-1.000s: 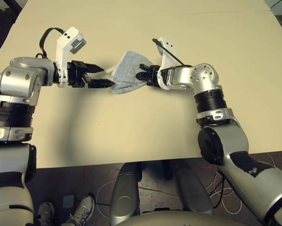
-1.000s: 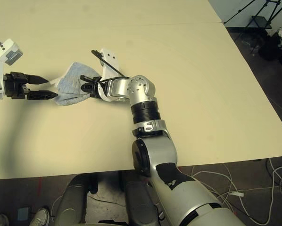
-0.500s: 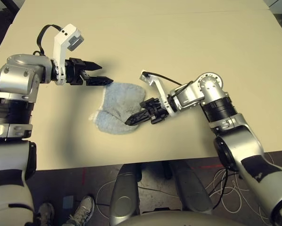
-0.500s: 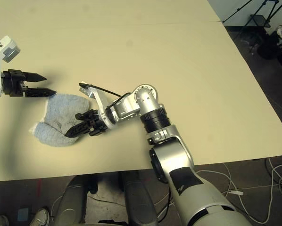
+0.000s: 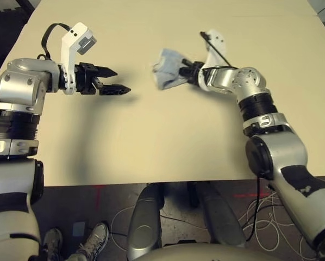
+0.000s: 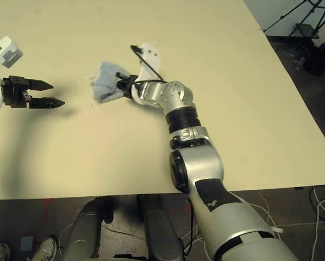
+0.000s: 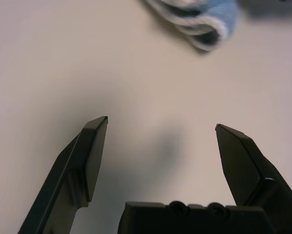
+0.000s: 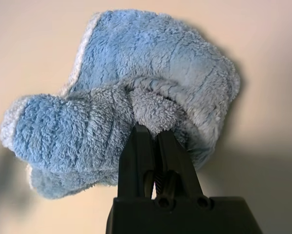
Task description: Wipe the water off the table with a rag.
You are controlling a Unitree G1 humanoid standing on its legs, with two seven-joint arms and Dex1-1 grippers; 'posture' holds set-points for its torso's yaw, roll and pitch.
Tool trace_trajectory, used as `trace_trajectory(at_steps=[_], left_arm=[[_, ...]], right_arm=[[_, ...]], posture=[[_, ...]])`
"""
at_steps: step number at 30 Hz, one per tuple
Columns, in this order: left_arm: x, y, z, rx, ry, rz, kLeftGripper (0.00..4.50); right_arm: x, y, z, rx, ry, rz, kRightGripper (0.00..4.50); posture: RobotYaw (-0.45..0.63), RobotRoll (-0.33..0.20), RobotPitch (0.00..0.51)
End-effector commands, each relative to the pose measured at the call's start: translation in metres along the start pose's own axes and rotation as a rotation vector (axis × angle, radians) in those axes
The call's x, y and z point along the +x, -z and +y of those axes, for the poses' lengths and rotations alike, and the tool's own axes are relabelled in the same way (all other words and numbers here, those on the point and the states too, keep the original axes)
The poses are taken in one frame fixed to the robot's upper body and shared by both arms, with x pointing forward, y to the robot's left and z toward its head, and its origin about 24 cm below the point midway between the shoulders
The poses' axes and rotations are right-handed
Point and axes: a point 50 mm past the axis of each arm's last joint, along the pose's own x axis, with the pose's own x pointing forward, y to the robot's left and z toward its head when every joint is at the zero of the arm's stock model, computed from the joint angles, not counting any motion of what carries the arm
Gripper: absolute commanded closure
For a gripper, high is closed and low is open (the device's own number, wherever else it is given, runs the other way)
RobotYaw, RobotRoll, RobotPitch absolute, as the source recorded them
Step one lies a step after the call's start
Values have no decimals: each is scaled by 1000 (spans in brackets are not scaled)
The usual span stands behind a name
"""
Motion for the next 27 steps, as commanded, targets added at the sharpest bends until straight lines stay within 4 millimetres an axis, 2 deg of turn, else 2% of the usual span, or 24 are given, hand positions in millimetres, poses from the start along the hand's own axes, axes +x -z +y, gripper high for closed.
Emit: trace_trajectory(at_steps=[1,7,12,16,20,23,27], left_arm=[[-5,-5,15,14,-140,-98,0],[-13,-2,34,-46,-375,-254,0],[-23,18,43,-76,-581,-374,0],[-29,50,46,-149,-693,-375,0],[-31,77,46,-193,-763,-350,0],[-29,89,44,-201,-774,-319,0],[-24,92,43,-204,-765,-317,0]], right_arm=[[-11,-15,-14,-38,14,-27,4476],[-43,-39,-44,-179,38,-51,4476],[-86,-51,-85,-188,102,4,4476],[-119,-48,-114,-194,171,105,4476],[-141,-34,-131,-168,196,199,4476],[-151,-22,-142,-150,209,264,4476],[-159,-17,-151,-137,224,304,4476]], posture=[[-16,0,327],[-10,0,325],[-14,0,322],[-21,0,314],[-32,0,306],[-37,0,306],[-36,0,306]])
